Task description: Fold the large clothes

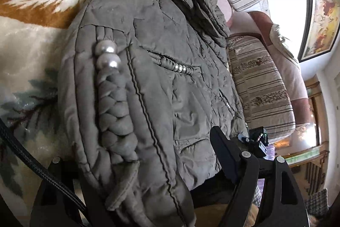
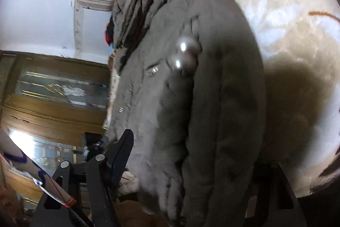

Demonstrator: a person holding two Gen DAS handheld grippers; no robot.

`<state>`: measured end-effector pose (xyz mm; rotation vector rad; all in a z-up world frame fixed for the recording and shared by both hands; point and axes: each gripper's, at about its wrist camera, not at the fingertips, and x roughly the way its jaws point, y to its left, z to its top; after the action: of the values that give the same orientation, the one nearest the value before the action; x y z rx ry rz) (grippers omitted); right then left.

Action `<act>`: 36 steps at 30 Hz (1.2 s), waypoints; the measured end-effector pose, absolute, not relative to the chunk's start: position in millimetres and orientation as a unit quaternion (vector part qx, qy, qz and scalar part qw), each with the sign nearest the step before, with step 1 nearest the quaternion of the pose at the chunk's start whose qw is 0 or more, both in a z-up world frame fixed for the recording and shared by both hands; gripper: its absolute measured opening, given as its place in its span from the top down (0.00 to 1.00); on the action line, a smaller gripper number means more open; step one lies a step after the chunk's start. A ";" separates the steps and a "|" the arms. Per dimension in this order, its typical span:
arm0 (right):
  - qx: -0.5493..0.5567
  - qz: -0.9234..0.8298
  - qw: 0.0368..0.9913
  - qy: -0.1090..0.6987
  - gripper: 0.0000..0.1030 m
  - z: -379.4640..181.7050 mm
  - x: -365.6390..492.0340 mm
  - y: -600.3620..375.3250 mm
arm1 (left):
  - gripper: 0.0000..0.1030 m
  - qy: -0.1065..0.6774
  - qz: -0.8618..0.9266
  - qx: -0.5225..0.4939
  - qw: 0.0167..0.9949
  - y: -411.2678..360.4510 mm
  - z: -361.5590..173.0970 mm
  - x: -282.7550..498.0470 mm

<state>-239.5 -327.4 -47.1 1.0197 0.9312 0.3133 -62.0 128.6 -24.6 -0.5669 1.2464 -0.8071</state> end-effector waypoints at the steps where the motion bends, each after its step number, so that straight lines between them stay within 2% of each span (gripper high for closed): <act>1: 0.463 0.142 0.762 0.431 0.33 -49.0 -239.5 -324.9 | 0.24 0.560 -0.356 -0.252 0.704 128.6 -24.5 -62.5; 3: 0.453 0.136 0.768 0.432 0.33 -47.1 -238.4 -321.0 | 0.26 0.564 -0.336 -0.237 0.716 124.2 -21.8 -65.5; 5: 0.442 0.121 0.775 0.436 0.37 -44.0 -237.9 -316.7 | 0.37 0.571 -0.305 -0.210 0.733 120.4 -18.7 -68.5; 7: 0.437 0.098 0.777 0.443 0.47 -42.7 -239.5 -316.7 | 0.63 0.577 -0.265 -0.177 0.752 116.0 -15.3 -72.2; 9: 0.440 0.076 0.778 0.443 0.65 -41.6 -242.8 -318.8 | 0.74 0.578 -0.243 -0.158 0.763 114.2 -9.2 -73.1; 10: 0.439 0.071 0.779 0.442 0.67 -40.5 -244.3 -318.6 | 0.78 0.575 -0.241 -0.160 0.765 115.2 -5.6 -72.4; 12: 0.435 0.064 0.787 0.433 0.73 -31.1 -248.4 -317.9 | 0.81 0.567 -0.238 -0.160 0.772 117.0 5.6 -73.5; 18: 0.432 0.082 0.813 0.382 0.79 10.9 -266.1 -315.0 | 0.85 0.529 -0.247 -0.163 0.795 124.0 41.3 -89.7; 28: 0.408 0.124 0.822 0.376 0.79 51.9 -323.8 -300.3 | 0.85 0.502 -0.273 -0.169 0.803 148.2 76.2 -139.0; 36: 0.392 0.125 0.836 0.363 0.79 88.3 -289.5 -297.2 | 0.85 0.468 -0.283 -0.174 0.819 144.7 117.7 -100.4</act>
<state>-289.5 -297.2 88.3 0.8295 0.7678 0.2642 -100.4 144.7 117.7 -0.3709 0.9979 -0.6029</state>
